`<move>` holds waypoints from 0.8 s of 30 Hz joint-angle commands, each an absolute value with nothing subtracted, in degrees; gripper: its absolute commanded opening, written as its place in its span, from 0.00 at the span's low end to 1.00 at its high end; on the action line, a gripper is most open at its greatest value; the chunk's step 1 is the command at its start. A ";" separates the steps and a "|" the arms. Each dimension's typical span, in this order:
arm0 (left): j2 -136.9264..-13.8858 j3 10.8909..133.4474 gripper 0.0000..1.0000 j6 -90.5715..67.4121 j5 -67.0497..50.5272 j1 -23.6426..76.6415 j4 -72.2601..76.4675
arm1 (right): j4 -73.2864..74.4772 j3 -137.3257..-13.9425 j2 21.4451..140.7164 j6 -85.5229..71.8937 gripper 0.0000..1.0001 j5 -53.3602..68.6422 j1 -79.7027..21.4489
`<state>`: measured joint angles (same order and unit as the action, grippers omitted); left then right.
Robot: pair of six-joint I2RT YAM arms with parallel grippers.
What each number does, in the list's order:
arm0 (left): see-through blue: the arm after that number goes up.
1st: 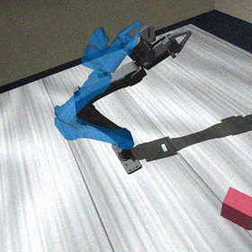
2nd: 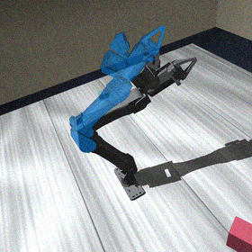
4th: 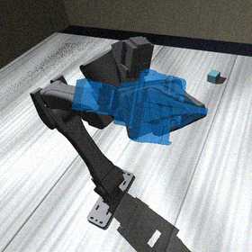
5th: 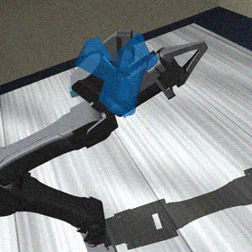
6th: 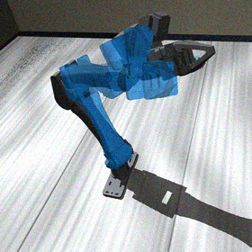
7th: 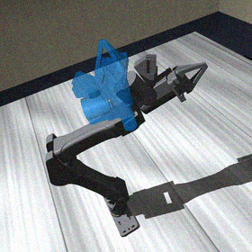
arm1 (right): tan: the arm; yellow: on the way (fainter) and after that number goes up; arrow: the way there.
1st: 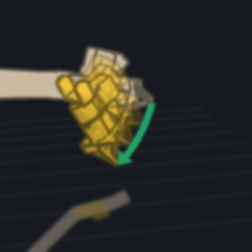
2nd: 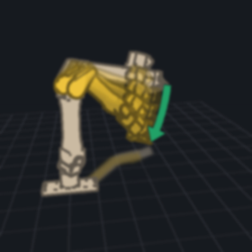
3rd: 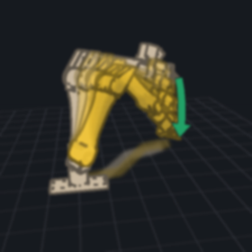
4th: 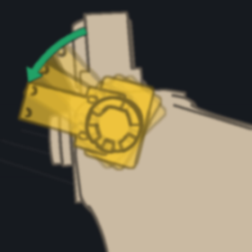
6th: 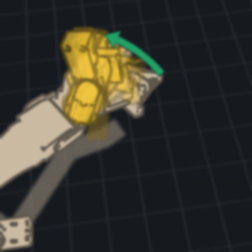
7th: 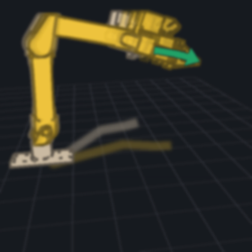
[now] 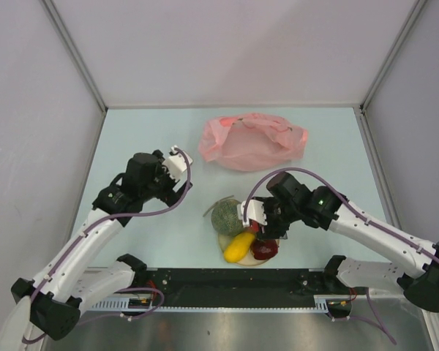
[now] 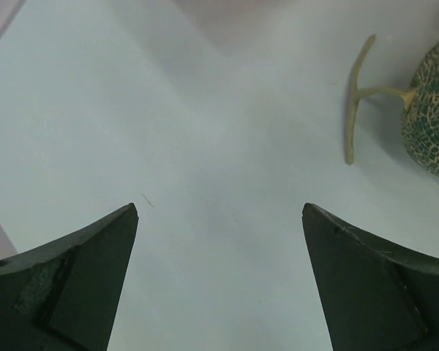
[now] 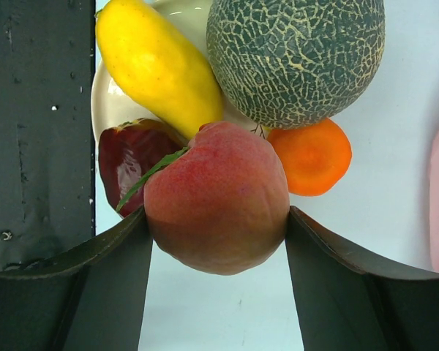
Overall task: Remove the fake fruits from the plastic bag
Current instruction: Place the fake fruit on the plate.
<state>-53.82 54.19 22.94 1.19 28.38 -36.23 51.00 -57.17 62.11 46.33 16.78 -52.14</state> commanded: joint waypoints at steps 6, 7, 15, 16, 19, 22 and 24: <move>-51.86 55.37 1.00 19.60 -8.78 21.98 -37.61 | 49.92 -55.73 62.40 47.81 0.36 21.70 -52.29; -51.94 55.72 1.00 19.69 -9.92 21.02 -38.05 | 49.49 -55.46 62.49 47.90 0.38 22.23 -52.38; -50.72 54.05 1.00 20.04 -10.64 20.65 -39.46 | 47.20 -53.79 64.60 53.43 0.39 26.54 -51.94; -50.71 53.79 1.00 19.87 -10.72 20.65 -39.29 | 47.02 -53.79 65.12 53.61 0.40 26.72 -51.86; -50.28 52.91 1.00 19.60 -11.34 20.13 -38.94 | 45.97 -53.79 67.05 54.49 0.41 27.51 -51.33; -50.10 52.12 1.00 19.42 -11.42 19.78 -38.93 | 45.18 -53.79 68.99 55.11 0.41 28.56 -50.72; -50.01 51.68 1.00 19.42 -11.51 19.69 -39.29 | 44.65 -53.79 69.96 55.28 0.43 28.48 -50.45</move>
<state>-50.96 52.64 20.51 -9.74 20.38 -39.62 47.31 -53.78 68.34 53.41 26.48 -51.16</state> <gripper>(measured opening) 0.996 0.693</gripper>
